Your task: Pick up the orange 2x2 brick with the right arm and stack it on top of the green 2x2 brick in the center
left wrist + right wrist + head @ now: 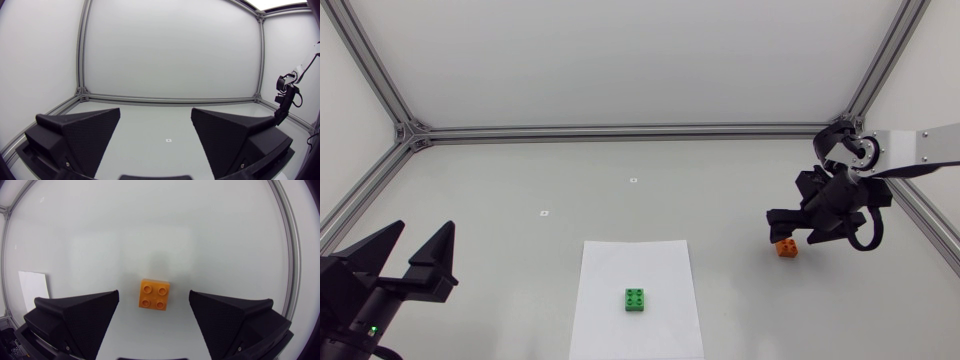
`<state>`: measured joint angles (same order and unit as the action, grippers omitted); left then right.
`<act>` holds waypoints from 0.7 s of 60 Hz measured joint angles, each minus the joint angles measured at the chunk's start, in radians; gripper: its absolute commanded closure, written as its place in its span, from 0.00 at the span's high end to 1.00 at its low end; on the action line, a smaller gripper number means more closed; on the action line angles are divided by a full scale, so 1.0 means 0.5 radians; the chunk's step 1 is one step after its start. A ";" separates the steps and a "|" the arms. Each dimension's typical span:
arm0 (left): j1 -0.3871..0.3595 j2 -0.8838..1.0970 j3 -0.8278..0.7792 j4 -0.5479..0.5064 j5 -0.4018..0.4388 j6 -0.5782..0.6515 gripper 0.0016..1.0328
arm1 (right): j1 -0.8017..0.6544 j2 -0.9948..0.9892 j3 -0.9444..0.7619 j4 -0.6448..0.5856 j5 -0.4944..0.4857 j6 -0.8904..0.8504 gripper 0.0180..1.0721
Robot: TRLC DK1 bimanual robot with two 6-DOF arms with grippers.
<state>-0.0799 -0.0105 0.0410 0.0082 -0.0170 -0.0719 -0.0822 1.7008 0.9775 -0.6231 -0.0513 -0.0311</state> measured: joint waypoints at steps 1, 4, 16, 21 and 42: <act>0.000 0.000 0.000 0.000 0.000 0.000 0.96 | -0.002 0.001 0.000 -0.001 -0.005 0.008 0.95; 0.000 0.000 0.000 0.000 0.000 0.000 0.96 | -0.010 0.001 -0.004 0.008 -0.011 0.021 0.95; 0.000 0.000 0.000 0.000 0.000 0.000 0.96 | -0.014 0.017 -0.027 0.057 -0.011 0.074 0.93; 0.000 0.000 0.000 0.000 0.000 0.000 0.96 | -0.014 0.030 -0.043 0.079 -0.010 0.102 0.92; 0.000 0.000 0.000 0.000 0.000 0.000 0.96 | 0.006 0.110 -0.070 0.145 -0.002 0.207 0.89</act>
<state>-0.0799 -0.0105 0.0410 0.0082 -0.0170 -0.0719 -0.0792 1.7557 0.9424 -0.5507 -0.0525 0.0723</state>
